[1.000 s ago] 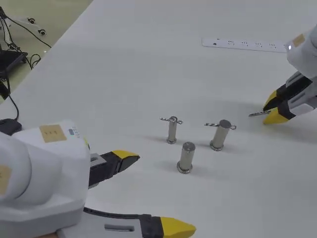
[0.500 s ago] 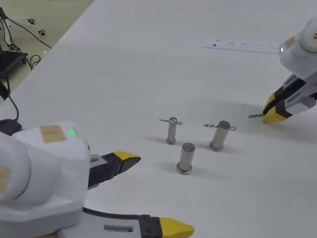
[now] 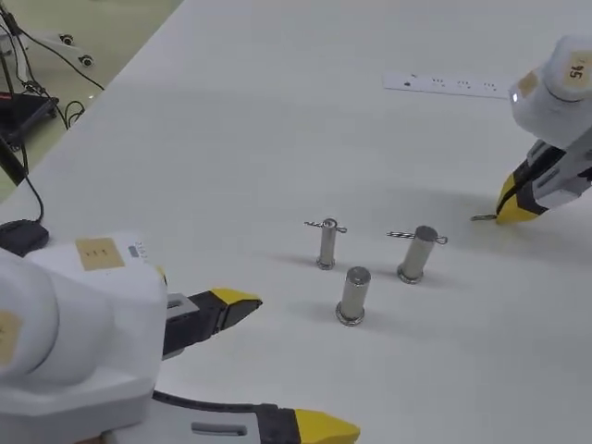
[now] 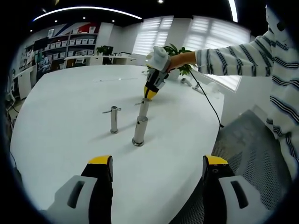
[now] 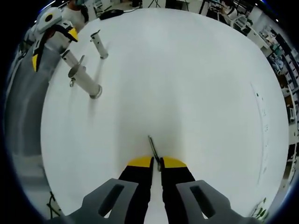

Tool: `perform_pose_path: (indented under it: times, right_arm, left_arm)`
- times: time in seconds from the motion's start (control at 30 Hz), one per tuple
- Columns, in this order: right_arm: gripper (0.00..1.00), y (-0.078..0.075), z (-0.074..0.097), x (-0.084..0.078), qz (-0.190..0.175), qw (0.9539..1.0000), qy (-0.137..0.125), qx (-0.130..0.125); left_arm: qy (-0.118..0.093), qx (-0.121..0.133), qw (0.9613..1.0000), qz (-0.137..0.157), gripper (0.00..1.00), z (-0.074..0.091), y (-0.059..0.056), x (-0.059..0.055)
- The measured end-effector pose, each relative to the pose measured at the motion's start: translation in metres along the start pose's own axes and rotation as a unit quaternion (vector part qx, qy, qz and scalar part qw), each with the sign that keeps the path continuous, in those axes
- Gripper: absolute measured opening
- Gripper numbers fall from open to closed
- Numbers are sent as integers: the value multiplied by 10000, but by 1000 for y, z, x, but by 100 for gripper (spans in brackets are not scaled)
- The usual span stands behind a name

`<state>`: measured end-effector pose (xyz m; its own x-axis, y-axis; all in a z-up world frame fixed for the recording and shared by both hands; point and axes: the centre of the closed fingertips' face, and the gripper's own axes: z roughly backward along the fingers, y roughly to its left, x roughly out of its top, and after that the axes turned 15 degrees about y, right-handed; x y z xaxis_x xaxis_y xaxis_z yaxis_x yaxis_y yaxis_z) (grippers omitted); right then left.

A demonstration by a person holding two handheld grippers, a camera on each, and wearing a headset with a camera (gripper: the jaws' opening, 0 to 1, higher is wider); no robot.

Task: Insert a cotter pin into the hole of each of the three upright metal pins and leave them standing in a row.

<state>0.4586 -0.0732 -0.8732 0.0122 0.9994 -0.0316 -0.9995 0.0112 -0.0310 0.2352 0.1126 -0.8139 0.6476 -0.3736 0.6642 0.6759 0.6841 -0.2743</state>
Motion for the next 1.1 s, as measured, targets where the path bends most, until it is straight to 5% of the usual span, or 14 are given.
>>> perform_pose_path:
  times: [0.27, 0.53, 0.6, 0.9, 1.0, 1.1]
  right_arm:
    - [4, 1, 0, 1, 174, 9997, 187, 22]
    - [3, 3, 1, 1, -20, 9998, 187, 19]
    - [3, 4, 1, 1, 206, 9995, 198, -107]
    - [2, 3, 2, 1, 216, 9989, 332, -245]
    - [2, -7, 3, -8, 533, 9936, 692, -712]
    - [2, -3, 3, -7, 257, 9966, 512, -596]
  left_arm:
    - [3, 9, 10000, 40, 78, 2, -1, -1]
    - [-43, -11, 10000, -6, 78, 0, -4, 4]
    - [-60, -22, 10000, -8, 78, -1, -4, 5]
    - [-103, 22, 9999, -36, 77, -2, -9, 5]
    - [-134, 63, 9999, -31, 77, 1, -9, 6]
    - [-167, 86, 9998, -33, 77, 3, -9, 7]
